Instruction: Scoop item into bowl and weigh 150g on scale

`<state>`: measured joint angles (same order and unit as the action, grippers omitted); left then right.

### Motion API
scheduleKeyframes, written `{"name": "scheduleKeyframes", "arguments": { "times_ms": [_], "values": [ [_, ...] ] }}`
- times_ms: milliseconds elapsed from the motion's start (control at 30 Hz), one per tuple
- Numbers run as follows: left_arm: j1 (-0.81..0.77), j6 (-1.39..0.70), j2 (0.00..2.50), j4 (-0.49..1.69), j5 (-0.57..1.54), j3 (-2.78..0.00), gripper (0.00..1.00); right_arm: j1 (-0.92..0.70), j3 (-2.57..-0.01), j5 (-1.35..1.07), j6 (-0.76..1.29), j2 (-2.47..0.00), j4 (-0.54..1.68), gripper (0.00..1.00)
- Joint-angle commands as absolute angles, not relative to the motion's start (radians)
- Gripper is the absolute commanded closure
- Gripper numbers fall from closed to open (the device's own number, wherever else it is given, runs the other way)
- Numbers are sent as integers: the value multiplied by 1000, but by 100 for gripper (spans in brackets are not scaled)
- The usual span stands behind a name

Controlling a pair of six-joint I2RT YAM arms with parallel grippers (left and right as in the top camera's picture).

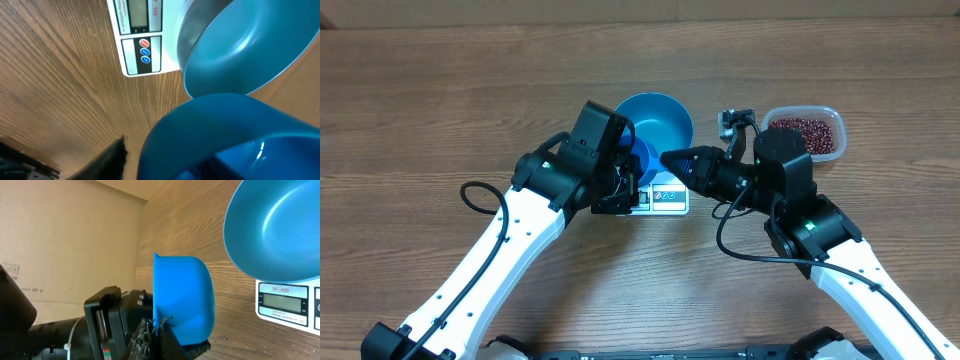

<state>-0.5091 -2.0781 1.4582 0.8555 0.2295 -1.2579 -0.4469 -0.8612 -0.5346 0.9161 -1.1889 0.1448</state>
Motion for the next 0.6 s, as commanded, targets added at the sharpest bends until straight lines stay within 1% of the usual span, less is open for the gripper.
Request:
{"name": "scheduleKeyframes", "arguments": {
  "times_ms": [0, 33, 67, 133, 167, 333, 567],
  "values": [
    [-514, -2084, 1468, 855, 229, -1277, 34, -453, -883, -543, 916, -1188, 139, 96],
    [-514, -2084, 1468, 855, 229, -1277, 24, -453, -883, -543, 916, -1188, 139, 96],
    [-514, -2084, 1468, 855, 229, -1277, 17, -453, -883, -543, 916, -1188, 139, 96],
    [-514, -2084, 1468, 855, 229, -1277, 9, -453, -883, -543, 916, -1188, 139, 96],
    [-514, -2084, 1468, 855, 229, -1277, 7, -453, -883, -543, 916, -1188, 139, 96],
    [-514, -2082, 1468, 853, 230, -1277, 0, -453, -883, -542, 916, -1188, 139, 96],
    [-514, -2025, 1456, 832, 229, -1278, 0, -451, -883, -523, 916, -1188, 139, 96]
  ]
}}
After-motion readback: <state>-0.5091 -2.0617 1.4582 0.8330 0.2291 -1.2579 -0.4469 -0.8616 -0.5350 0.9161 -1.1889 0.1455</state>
